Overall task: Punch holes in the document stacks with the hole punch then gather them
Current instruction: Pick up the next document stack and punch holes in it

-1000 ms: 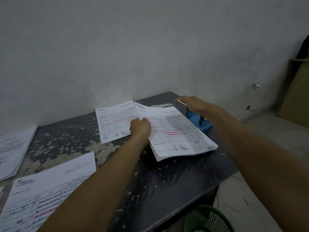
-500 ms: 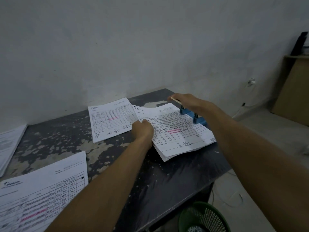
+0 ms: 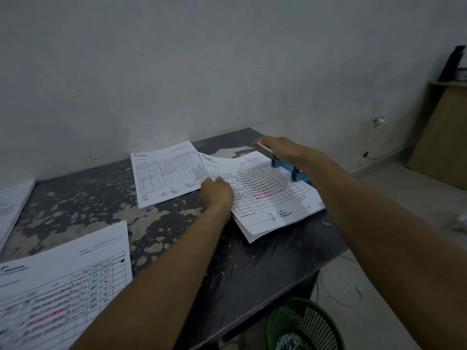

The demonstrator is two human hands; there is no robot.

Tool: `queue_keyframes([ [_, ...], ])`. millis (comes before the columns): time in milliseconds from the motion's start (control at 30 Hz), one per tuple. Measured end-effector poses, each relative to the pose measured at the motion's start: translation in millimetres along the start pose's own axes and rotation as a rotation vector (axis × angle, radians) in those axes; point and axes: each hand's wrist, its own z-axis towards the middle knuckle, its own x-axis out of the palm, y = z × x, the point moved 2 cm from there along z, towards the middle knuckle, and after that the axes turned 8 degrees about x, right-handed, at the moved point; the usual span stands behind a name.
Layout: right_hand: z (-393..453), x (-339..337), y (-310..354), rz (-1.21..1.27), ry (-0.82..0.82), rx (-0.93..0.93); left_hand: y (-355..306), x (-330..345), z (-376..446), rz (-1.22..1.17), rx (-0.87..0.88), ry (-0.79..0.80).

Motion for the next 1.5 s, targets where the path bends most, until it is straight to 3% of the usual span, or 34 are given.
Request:
queue_keyframes([
  [567,-0.9,3.6,-2.7,-0.035,-0.015,0.002,1.7,1.1,0.0,0.107,0.018,-0.009],
  [733,-3.8,15.6,-2.2,-0.293,-0.062,-0.126,2.2,1.7,-0.1,0.119,0.024,-0.019],
  [1200,-0.7,26.7,-6.6,-0.618,-0.222,-0.242,1.8,1.7,1.3,0.162,0.028,-0.017],
  [1500,-3.9,52.7,-27.7,-0.982,-0.342,-0.268,0.8,0.0,-1.0,0.159,0.028,0.003],
])
